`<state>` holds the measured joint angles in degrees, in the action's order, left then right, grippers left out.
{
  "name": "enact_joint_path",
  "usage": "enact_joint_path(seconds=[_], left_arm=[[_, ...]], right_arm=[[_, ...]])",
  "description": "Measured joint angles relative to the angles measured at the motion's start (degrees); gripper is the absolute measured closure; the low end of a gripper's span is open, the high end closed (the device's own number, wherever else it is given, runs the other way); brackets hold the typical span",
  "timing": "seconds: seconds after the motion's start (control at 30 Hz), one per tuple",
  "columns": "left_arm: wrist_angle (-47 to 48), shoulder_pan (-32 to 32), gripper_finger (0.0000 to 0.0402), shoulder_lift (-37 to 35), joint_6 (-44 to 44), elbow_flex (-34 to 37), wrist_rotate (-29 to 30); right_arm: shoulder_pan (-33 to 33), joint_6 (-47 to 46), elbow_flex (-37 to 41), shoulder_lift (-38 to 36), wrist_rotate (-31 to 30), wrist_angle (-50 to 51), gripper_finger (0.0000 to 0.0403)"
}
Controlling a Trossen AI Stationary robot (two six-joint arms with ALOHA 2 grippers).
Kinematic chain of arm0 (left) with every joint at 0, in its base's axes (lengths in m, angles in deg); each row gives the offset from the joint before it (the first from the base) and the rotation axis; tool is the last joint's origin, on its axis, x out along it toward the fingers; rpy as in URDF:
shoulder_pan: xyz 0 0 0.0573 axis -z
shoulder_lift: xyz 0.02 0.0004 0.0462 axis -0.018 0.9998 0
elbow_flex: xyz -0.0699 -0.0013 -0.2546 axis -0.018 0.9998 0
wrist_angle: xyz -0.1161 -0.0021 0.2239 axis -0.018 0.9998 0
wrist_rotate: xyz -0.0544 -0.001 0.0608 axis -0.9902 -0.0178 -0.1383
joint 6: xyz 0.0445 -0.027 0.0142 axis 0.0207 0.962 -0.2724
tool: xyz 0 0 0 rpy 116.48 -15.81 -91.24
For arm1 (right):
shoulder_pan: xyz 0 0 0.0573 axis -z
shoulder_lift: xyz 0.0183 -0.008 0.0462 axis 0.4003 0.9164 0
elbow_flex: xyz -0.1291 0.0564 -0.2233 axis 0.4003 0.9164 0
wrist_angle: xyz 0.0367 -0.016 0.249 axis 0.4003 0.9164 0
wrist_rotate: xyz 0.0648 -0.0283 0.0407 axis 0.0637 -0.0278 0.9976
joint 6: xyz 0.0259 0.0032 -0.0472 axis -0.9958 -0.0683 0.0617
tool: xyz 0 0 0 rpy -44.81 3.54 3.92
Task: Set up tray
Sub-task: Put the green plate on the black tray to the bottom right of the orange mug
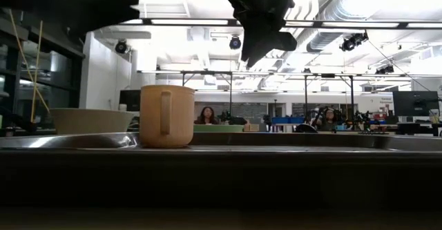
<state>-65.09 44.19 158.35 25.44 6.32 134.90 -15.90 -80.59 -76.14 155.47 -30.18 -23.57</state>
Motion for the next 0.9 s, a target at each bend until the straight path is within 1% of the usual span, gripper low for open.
enact_joint_path(seconds=[0.2, 0.57, 0.73, 0.9], left_arm=[[7.8, 0.0, 0.0222, -7.5, -1.0, 0.0, 2.1], [21.6, 0.0, 0.0222, -19.9, -1.4, 0.0, 12.1], [25.9, 0.0, 0.0222, -24.3, -4.8, 0.0, 14.8], [27.0, -0.1, 0.0222, -28.7, -9.6, 0.0, 18.3]], right_arm=[[1.7, 2.5, 0.0, 0.0, -0.1, -0.2, 0.0324], [5.4, 4.9, 0.0, 0.0, -0.2, -0.2, 0.0324], [7.0, 6.4, 0.0, 0.0, -0.1, -0.4, 0.0324], [8.1, 7.3, 0.0, 0.0, -0.1, -1.9, 0.0324]])
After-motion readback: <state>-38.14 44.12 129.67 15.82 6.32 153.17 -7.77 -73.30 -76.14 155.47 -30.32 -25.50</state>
